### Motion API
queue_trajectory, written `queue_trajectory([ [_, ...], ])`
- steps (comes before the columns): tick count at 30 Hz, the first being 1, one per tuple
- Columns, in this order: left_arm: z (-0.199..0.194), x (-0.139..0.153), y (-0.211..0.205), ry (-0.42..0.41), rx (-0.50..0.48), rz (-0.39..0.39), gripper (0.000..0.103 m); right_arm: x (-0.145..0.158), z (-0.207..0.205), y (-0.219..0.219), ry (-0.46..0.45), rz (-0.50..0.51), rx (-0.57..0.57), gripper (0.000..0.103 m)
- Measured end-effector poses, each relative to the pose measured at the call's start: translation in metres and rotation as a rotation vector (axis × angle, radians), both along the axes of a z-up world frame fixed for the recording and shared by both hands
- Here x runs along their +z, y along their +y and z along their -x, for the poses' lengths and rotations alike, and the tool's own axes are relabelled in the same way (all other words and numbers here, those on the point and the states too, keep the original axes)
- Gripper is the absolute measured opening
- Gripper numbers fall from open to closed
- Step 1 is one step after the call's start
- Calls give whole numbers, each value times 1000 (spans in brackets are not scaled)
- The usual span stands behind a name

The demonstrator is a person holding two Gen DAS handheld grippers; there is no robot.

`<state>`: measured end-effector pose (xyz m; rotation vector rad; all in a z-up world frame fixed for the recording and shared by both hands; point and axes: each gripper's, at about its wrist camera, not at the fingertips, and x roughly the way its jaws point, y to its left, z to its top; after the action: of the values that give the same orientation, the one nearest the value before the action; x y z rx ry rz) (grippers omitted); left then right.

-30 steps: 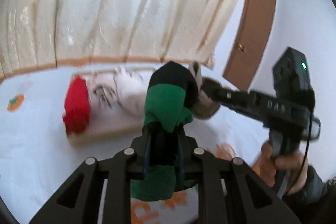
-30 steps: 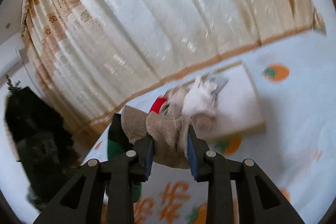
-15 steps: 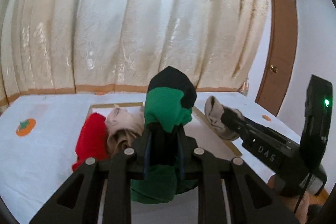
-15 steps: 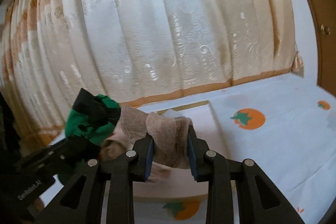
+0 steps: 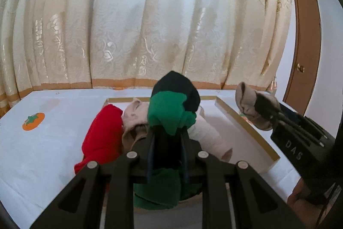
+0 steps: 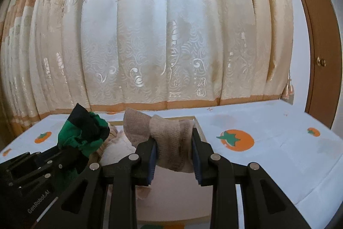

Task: Take underwear out of drawer
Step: 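Open both tools to drop the green-black sock and beige sock into the tray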

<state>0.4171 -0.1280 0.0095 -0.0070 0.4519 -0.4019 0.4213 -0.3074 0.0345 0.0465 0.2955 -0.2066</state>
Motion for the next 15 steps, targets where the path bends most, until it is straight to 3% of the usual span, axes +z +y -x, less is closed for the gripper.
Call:
queue_trajectory([
  [7,-7,-5,-9,17,14,-56,20,-1,-12,1,24,18,-18,32],
  [10,-6,-5,-11,13,26,-71,26,-2,-14,-3,38,-2,-40,35],
  [11,-6,-5,-11,11,33,-73,33,-3,-16,-3,49,-4,-39,35],
  [14,-4,-4,-8,-5,84,-77,68,-4,-20,-2,74,3,-34,45],
  [15,-3,-4,-7,-12,93,-77,73,-4,-20,-1,73,5,-34,57],
])
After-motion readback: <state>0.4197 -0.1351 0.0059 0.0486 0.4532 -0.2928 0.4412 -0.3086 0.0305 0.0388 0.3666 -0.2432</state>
